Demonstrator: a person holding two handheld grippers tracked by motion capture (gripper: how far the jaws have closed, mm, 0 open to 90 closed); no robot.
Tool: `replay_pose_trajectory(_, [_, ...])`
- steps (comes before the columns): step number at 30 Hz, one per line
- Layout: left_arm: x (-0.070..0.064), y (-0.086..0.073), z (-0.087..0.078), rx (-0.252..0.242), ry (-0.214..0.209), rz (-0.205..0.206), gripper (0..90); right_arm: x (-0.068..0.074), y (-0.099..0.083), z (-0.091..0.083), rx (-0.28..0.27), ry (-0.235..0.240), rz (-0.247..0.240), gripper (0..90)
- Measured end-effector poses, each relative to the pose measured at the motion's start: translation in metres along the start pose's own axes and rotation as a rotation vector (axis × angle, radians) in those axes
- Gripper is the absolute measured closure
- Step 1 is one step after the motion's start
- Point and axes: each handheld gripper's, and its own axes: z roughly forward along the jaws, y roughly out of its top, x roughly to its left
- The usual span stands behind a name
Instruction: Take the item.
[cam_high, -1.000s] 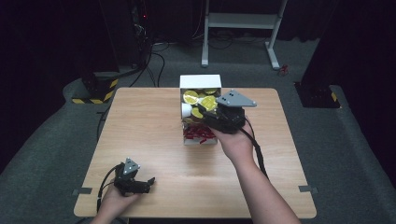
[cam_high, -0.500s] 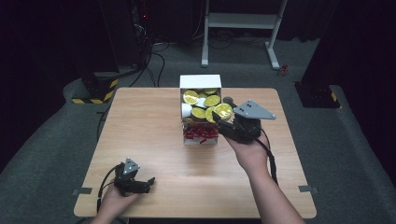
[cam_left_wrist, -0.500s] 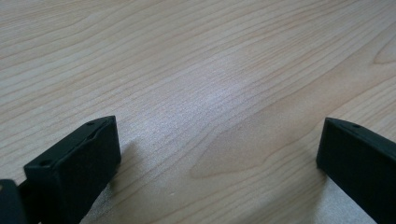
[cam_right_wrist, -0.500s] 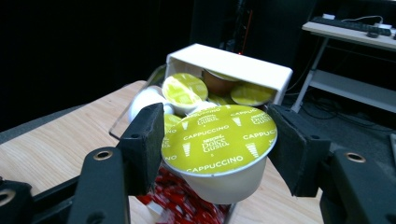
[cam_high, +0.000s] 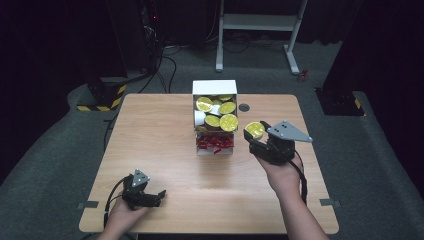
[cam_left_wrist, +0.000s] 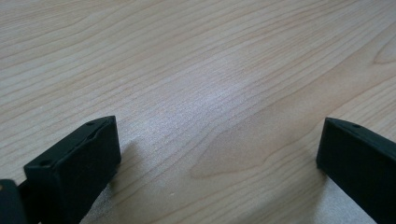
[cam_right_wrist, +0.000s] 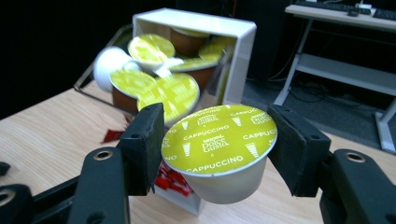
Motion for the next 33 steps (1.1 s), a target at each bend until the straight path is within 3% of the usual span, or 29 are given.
replay_pose_trajectory(17, [0.000,0.000,0.000,0.000,0.001,-0.002,0.1,-0.030,-0.070,0.000,0.089,-0.061,0.063,39.8])
replay_pose_trajectory(29, [0.000,0.000,0.000,0.000,0.001,-0.001,0.1,-0.034,-0.112,0.016,0.177,-0.093,0.062,39.8])
replay_pose_trajectory(33, [0.000,0.000,0.000,0.000,0.001,-0.002,0.1,-0.034,-0.133,0.024,0.229,-0.107,0.063,39.8])
